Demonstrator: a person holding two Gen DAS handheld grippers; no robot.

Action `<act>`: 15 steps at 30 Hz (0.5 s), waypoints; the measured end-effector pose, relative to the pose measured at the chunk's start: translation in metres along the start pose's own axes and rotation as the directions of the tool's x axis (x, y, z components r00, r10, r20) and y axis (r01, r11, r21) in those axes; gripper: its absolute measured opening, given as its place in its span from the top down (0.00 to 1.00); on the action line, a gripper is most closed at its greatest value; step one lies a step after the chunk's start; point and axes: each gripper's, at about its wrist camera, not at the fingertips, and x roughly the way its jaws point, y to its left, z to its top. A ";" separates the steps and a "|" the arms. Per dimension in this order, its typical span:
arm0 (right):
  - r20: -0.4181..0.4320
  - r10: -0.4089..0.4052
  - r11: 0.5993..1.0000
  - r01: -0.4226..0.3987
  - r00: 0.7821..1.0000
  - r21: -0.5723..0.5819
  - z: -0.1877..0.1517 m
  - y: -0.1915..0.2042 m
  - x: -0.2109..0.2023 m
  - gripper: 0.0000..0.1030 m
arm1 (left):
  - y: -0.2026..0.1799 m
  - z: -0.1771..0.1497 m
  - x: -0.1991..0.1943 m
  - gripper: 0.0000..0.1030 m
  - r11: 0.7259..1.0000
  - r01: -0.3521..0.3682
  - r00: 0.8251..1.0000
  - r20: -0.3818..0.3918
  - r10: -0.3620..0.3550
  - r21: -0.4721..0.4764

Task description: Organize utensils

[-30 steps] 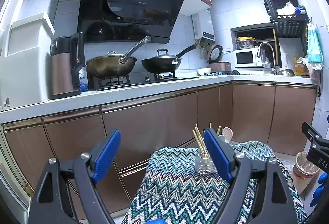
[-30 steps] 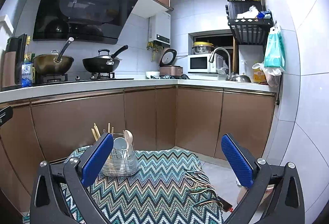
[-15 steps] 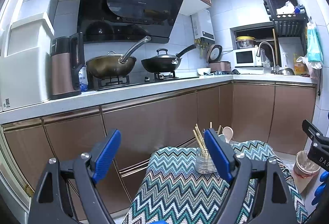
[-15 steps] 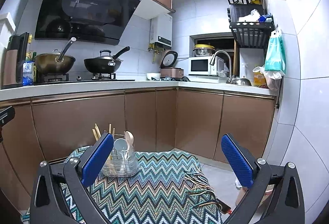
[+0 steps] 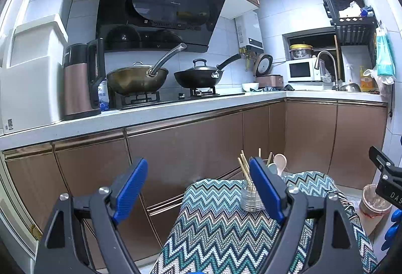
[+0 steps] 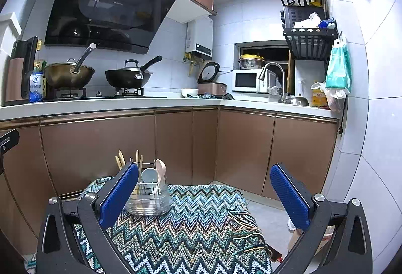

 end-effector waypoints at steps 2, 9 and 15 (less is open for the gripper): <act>-0.001 0.000 1.000 0.000 1.000 -0.001 0.000 0.001 0.000 0.00 | -0.001 0.000 0.000 0.20 1.000 0.000 1.000 0.000 0.000 0.000; 0.001 0.005 1.000 -0.005 1.000 -0.004 -0.001 0.003 0.000 0.00 | 0.002 -0.001 0.000 0.20 1.000 -0.001 1.000 0.000 0.001 0.001; -0.001 0.009 1.000 -0.009 1.000 -0.009 -0.001 0.006 -0.001 0.00 | 0.005 -0.005 0.001 0.20 1.000 0.000 1.000 0.003 0.000 0.000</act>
